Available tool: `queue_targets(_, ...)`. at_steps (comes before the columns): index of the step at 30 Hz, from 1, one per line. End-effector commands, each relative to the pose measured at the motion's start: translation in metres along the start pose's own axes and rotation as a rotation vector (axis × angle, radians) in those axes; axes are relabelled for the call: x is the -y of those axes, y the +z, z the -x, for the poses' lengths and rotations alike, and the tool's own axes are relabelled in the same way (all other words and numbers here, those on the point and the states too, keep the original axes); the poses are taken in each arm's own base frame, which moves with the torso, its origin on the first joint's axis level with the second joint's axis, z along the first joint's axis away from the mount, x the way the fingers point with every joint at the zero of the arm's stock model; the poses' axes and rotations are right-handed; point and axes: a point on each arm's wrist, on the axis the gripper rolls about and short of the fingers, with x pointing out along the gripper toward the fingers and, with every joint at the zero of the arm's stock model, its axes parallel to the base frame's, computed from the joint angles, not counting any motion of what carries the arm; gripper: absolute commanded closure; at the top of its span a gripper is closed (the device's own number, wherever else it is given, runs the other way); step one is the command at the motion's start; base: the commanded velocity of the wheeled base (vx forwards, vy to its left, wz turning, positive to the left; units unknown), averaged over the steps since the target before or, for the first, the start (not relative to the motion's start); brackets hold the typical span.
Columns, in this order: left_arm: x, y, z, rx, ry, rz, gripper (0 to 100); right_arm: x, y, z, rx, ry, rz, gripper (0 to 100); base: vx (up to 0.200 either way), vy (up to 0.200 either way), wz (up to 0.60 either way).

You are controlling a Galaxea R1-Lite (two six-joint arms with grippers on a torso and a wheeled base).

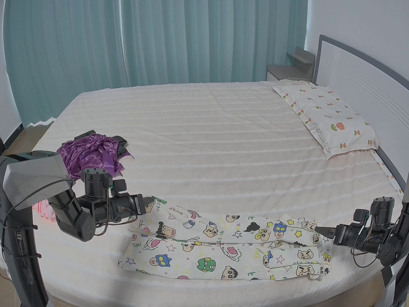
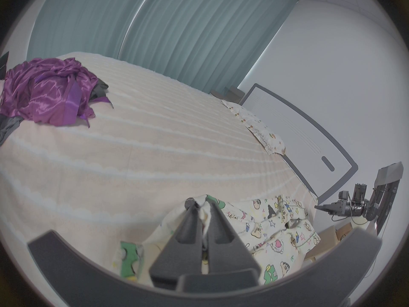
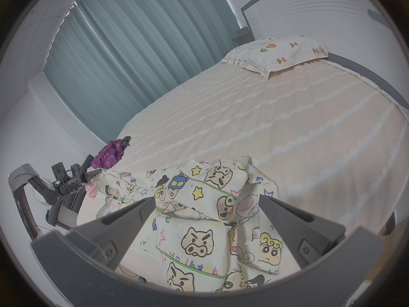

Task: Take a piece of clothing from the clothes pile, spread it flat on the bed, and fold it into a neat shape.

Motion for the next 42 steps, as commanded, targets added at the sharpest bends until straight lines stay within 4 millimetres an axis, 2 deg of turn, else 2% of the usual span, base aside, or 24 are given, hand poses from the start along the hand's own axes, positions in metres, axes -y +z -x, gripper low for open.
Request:
queue_targets(1,-0.005,-0.018,0.016,0.001,0.013,0.011,100,0.001,-0.004,0.002,-0.018,-0.006,-0.006,0,0.000,0.000,0.00)
queue_targets(4,-0.006,-0.028,0.024,0.007,0.012,0.009,100,0.001,-0.004,0.002,-0.020,-0.006,-0.007,0,0.000,0.000,0.00)
queue_targets(10,-0.012,-0.061,0.035,-0.019,0.017,0.019,100,0.001,-0.004,0.002,-0.021,-0.007,-0.007,0,0.000,0.000,0.00)
queue_targets(12,-0.012,-0.062,0.036,-0.021,0.018,0.020,100,0.001,-0.004,0.002,-0.021,-0.007,-0.007,0,0.000,0.000,0.00)
queue_targets(13,-0.018,-0.077,0.040,-0.051,0.034,0.034,100,0.001,-0.005,0.002,-0.024,-0.008,-0.008,0,0.000,0.000,0.00)
queue_targets(16,-0.022,-0.087,0.045,-0.098,0.044,0.014,100,0.001,-0.006,0.003,-0.039,-0.010,-0.011,0,0.000,0.000,0.00)
queue_targets(22,-0.030,-0.090,0.051,-0.113,0.043,0.004,100,0.001,-0.007,0.003,-0.041,-0.011,-0.012,0,0.000,0.000,0.00)
queue_targets(23,-0.031,-0.090,0.051,-0.111,0.045,0.007,0,0.001,-0.007,0.003,-0.041,-0.011,-0.012,0,0.000,0.000,0.00)
queue_targets(27,-0.033,-0.089,0.053,-0.106,0.056,0.017,0,0.001,-0.007,0.003,-0.042,-0.013,-0.010,0,0.000,0.000,0.00)
queue_targets(33,-0.034,-0.095,0.068,-0.141,0.069,0.055,0,0.001,-0.007,0.002,-0.043,-0.012,-0.010,0,0.000,0.000,0.00)
queue_targets(37,-0.038,-0.087,0.093,-0.116,0.032,0.125,0,0.001,-0.007,0.002,-0.043,-0.012,-0.010,0,0.000,0.000,0.00)
queue_targets(42,-0.039,-0.077,0.087,-0.059,0.071,0.198,0,0.000,-0.006,0.003,-0.037,-0.010,-0.008,0,0.000,0.000,0.00)
